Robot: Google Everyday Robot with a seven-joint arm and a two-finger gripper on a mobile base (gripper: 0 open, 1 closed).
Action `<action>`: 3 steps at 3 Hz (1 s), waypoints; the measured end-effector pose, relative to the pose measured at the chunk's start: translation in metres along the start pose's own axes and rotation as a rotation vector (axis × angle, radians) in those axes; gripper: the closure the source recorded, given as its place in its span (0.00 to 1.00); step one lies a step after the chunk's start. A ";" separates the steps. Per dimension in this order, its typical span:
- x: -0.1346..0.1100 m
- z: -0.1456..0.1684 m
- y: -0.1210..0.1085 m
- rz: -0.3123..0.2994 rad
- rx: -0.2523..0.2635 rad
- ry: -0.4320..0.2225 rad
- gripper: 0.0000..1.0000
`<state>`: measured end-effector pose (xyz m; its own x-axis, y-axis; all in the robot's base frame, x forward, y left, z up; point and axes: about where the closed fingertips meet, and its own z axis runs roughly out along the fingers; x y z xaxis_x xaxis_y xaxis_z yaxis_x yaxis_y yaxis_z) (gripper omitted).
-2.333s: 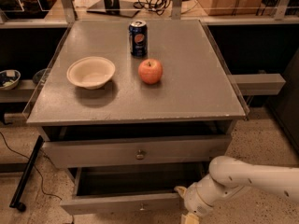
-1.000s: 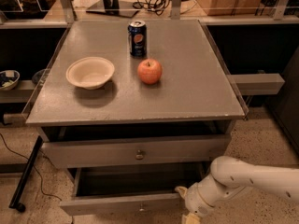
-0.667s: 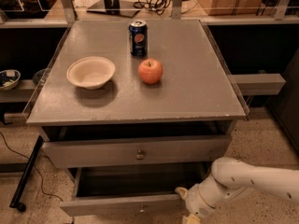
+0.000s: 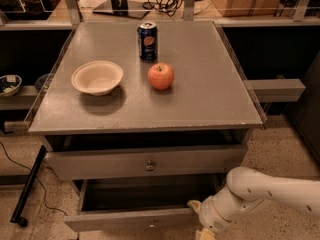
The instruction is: Open middle drawer
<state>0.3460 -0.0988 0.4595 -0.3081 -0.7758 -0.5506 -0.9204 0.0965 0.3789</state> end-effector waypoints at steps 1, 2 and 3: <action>0.004 0.001 0.010 -0.002 -0.008 -0.010 0.00; 0.003 -0.001 0.006 -0.002 -0.008 -0.010 0.00; 0.002 -0.003 0.004 -0.002 -0.008 -0.010 0.00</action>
Offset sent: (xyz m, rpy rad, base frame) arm -0.1516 -0.0250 0.0276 0.0809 0.0082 -0.0080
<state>0.3423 -0.1015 0.4619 -0.3084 -0.7698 -0.5588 -0.9192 0.0900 0.3832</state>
